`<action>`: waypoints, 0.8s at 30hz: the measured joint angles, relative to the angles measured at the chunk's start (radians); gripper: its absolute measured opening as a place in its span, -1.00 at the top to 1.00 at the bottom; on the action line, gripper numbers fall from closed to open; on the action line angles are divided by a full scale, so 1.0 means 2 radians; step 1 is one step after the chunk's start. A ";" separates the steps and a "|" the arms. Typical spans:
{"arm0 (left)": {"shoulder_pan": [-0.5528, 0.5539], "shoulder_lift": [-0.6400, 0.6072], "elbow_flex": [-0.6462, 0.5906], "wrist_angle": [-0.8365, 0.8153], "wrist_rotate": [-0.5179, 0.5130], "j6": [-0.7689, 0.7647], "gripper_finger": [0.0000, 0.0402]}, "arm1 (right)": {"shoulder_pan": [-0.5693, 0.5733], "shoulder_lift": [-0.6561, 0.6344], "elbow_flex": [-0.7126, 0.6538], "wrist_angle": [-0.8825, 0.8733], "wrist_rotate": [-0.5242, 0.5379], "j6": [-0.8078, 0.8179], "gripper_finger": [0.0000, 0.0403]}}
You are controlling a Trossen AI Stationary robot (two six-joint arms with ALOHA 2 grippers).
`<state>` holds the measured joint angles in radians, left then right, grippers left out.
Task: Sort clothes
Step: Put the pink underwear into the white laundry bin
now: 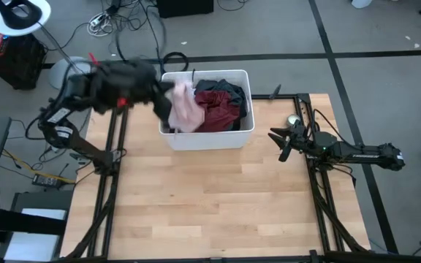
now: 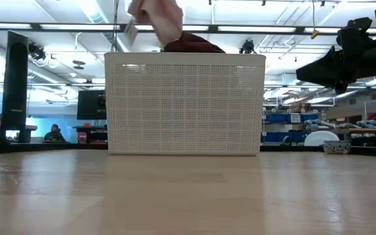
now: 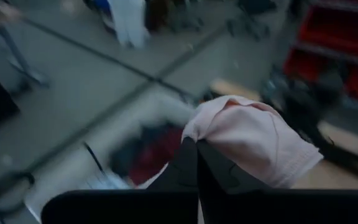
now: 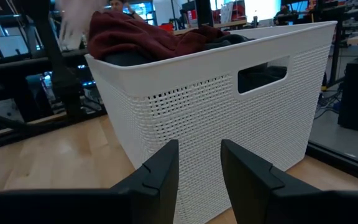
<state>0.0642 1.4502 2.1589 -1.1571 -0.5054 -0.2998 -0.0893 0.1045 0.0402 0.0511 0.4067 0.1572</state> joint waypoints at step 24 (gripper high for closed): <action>0.184 0.234 0.005 -0.072 0.174 0.230 1.00 | 0.000 0.000 0.000 0.000 0.000 0.000 0.40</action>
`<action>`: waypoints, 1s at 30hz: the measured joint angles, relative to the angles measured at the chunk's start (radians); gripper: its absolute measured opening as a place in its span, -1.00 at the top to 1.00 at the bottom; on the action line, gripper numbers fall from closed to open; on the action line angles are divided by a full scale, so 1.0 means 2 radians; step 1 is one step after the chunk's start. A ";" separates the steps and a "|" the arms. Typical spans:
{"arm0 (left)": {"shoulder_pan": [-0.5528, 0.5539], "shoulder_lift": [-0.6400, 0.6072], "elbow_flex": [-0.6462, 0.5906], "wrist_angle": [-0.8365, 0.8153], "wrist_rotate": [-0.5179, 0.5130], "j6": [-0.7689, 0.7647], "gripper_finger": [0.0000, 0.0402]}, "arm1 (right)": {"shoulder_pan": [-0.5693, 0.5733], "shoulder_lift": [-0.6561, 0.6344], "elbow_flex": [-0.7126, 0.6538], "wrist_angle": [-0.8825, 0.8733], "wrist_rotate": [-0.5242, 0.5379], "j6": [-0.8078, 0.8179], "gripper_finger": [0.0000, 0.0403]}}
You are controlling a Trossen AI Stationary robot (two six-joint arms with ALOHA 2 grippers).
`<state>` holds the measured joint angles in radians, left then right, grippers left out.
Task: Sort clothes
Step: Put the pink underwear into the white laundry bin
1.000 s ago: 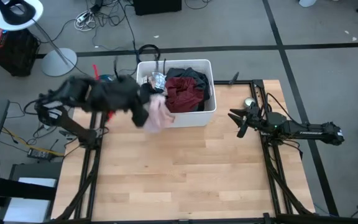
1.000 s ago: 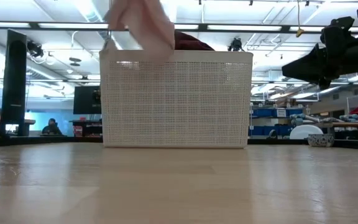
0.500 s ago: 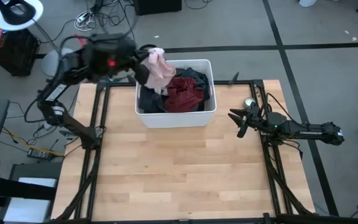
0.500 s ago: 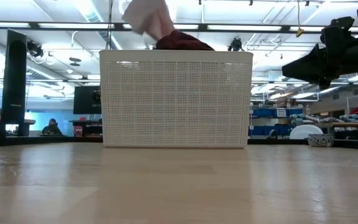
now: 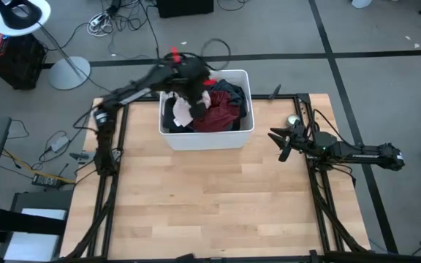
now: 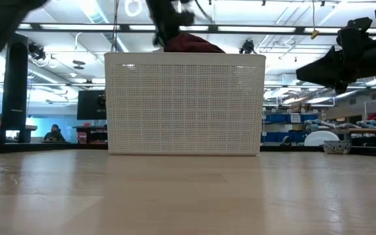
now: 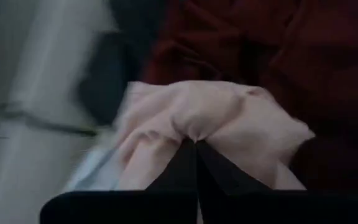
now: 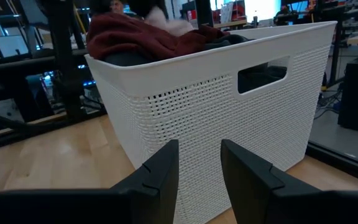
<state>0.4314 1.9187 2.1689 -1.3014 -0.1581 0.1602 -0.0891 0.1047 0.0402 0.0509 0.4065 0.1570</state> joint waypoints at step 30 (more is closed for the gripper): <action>0.019 0.177 0.091 0.040 0.149 0.015 0.69 | 0.000 0.000 0.000 0.000 0.000 0.000 0.40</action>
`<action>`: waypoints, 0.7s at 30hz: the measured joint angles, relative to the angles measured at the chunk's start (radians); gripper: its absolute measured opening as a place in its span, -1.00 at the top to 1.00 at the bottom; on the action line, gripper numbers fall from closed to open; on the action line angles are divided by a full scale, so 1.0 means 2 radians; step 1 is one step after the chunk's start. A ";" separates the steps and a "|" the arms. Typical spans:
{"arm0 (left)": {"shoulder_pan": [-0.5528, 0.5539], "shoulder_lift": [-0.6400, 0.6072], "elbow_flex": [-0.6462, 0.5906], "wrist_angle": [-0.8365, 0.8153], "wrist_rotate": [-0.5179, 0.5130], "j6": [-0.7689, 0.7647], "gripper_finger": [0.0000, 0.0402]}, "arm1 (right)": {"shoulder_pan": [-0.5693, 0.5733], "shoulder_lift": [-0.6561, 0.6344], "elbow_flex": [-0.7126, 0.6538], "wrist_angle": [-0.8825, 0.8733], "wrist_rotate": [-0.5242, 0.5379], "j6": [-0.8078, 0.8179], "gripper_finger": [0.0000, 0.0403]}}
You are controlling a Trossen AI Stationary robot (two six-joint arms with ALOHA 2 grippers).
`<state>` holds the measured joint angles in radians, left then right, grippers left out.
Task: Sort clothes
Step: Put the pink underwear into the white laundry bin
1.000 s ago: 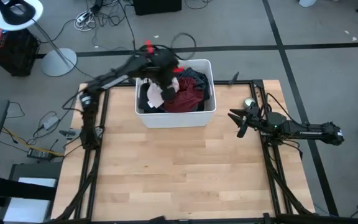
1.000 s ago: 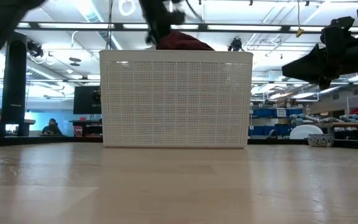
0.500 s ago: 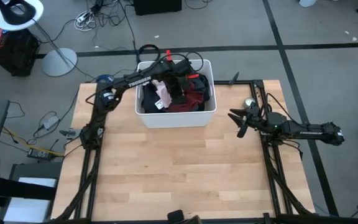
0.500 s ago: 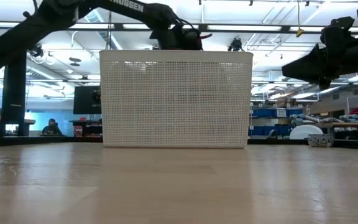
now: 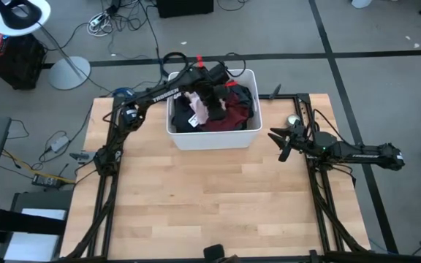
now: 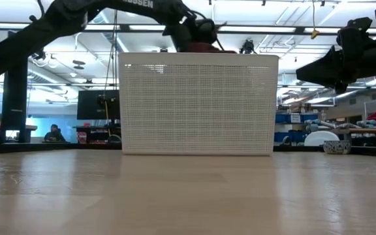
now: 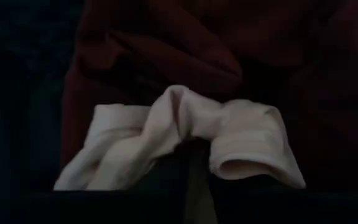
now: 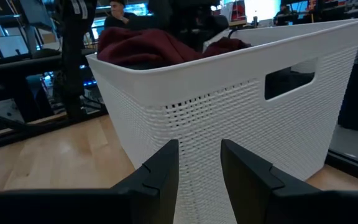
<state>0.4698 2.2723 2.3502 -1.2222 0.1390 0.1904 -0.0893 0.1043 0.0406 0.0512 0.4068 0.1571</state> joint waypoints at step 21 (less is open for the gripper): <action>-0.010 -0.106 0.002 -0.061 0.012 -0.022 0.55 | 0.000 0.000 0.000 0.000 0.000 0.000 0.40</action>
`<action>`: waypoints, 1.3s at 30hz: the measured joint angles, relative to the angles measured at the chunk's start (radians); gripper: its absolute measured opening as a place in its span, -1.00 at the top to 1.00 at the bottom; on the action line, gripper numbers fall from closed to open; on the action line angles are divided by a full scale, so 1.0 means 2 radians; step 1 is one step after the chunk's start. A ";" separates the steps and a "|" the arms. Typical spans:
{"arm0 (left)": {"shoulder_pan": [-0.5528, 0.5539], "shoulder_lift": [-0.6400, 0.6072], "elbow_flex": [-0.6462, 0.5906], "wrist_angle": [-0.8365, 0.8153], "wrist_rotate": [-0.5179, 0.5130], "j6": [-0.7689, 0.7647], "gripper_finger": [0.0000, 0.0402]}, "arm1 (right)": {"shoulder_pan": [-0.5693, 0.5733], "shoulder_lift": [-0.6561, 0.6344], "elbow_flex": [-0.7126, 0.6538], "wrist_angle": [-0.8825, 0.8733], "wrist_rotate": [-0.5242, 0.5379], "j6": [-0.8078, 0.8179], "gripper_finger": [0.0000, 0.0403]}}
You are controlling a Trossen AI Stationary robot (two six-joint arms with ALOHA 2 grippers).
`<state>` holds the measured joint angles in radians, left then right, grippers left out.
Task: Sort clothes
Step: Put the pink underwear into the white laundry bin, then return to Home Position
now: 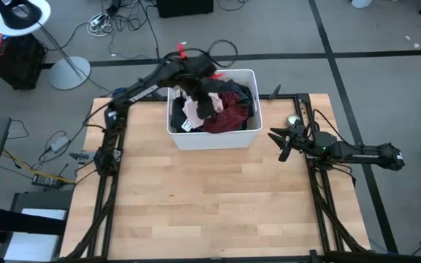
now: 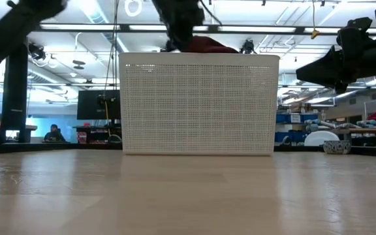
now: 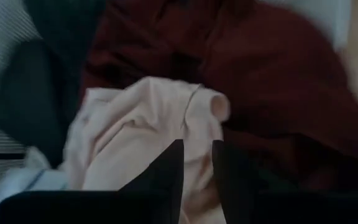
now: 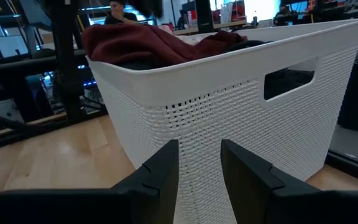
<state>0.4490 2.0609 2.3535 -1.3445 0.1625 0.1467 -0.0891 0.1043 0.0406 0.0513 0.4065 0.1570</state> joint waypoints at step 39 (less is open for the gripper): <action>-0.101 -0.667 -0.829 0.578 0.054 -0.144 0.55 | 0.000 0.000 0.000 0.000 0.000 0.000 0.40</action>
<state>0.2466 0.7277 0.6953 -0.1886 0.2699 -0.1417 -0.0892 0.1043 0.0406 0.0513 0.4067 0.1571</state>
